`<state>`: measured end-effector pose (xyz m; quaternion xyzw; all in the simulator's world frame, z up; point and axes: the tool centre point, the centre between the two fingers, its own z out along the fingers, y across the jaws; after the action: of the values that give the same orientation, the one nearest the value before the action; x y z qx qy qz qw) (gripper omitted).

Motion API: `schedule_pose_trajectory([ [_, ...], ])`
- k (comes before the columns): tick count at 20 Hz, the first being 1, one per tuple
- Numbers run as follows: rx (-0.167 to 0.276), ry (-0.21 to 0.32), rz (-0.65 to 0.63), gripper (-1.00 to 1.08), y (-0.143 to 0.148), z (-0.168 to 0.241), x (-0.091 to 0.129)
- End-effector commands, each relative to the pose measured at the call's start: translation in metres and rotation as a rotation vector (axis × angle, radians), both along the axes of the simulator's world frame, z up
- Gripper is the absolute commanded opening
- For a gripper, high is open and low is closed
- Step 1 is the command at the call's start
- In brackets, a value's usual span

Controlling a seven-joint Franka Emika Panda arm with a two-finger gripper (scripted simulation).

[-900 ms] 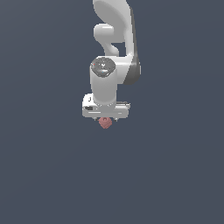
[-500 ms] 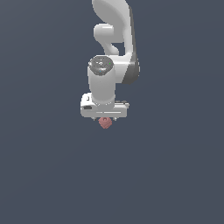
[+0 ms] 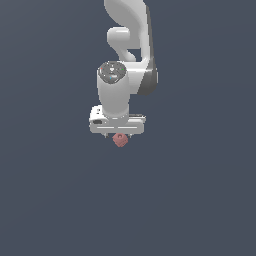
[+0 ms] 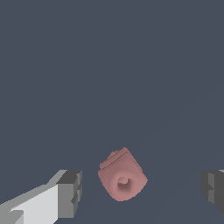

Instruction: Pick up the object and move it to a goal position.

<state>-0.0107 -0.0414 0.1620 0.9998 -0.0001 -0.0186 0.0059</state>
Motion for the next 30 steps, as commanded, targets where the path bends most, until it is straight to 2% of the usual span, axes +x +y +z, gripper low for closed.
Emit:
schedule_pose_trajectory([
  [1,0.000,0.000,0.010,1.00,0.000,-0.002,-0.001],
  [10,0.005,-0.005,0.120,1.00,-0.001,-0.016,-0.011],
  [23,0.017,-0.021,0.436,1.00,-0.001,-0.053,-0.045],
  [30,0.021,-0.029,0.559,1.00,0.000,-0.066,-0.059],
])
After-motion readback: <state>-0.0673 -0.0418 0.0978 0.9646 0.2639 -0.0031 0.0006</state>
